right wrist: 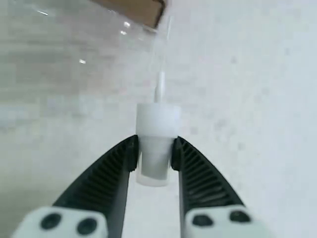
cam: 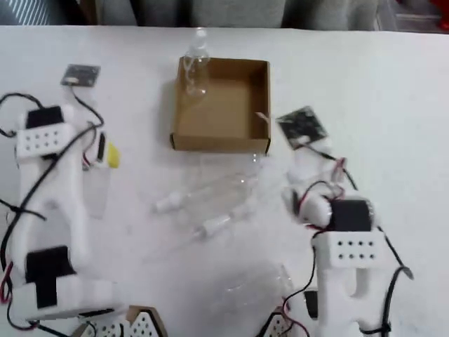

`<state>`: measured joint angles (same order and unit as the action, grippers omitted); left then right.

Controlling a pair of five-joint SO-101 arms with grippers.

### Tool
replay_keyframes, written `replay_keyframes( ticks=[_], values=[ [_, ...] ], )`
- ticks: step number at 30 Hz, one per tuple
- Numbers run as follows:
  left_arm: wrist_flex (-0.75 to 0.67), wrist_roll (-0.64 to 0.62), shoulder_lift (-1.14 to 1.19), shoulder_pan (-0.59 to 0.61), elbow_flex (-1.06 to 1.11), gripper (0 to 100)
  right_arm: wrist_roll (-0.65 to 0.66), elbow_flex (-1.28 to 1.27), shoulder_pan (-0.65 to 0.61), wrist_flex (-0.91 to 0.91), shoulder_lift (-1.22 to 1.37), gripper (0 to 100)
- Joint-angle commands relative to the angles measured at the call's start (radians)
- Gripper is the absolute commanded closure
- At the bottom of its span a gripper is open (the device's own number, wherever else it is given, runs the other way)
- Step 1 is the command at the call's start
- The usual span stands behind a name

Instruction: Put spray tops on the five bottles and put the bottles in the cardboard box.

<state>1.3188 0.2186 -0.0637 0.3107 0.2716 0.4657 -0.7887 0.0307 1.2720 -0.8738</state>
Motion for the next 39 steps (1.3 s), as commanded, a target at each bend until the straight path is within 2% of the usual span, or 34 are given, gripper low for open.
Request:
replay_keyframes(
  ticks=[1,6,9,14,17,21,23,26,30,33,36,37,39],
  values=[
    [-0.118,-0.011,-0.2,-0.038,0.25,87,0.178,-0.021,0.236,0.005,-0.015,98.1],
    [-0.259,-0.003,-0.341,-0.033,0.509,87,0.454,-0.092,0.489,-0.064,0.079,98.1],
    [-0.341,-0.002,-0.426,-0.031,0.626,87,0.594,-0.095,0.598,-0.145,0.182,98.1],
    [-0.399,-0.002,-0.544,-0.033,0.732,87,0.872,-0.094,0.68,-0.232,0.36,98.0],
    [-0.407,-0.002,-0.573,-0.038,0.755,87,0.968,-0.094,0.702,-0.28,0.444,94.8],
    [-0.407,-0.002,-0.573,-0.038,0.756,87,0.984,-0.094,0.71,-0.374,0.522,82.5],
    [-0.407,-0.002,-0.573,-0.038,0.756,87,0.984,-0.092,0.71,-0.398,0.538,79.6],
    [-0.407,-0.002,-0.573,-0.038,0.756,87,0.982,-0.063,0.71,-0.384,0.539,80.7],
    [-0.407,-0.002,-0.573,-0.038,0.758,87,0.957,0.049,0.739,-0.28,0.539,81.1],
    [-0.407,-0.002,-0.573,-0.038,0.758,87,0.853,0.147,0.776,-0.157,0.539,84.4],
    [-0.407,-0.002,-0.573,-0.038,0.756,87,0.75,0.207,0.814,-0.062,0.539,97.4],
    [-0.407,-0.002,-0.573,-0.038,0.756,87,0.717,0.215,0.829,-0.044,0.541,99.1],
    [-0.407,0.018,-0.573,-0.038,0.755,87,0.66,0.215,0.869,-0.028,0.549,96.5]
  ],
)
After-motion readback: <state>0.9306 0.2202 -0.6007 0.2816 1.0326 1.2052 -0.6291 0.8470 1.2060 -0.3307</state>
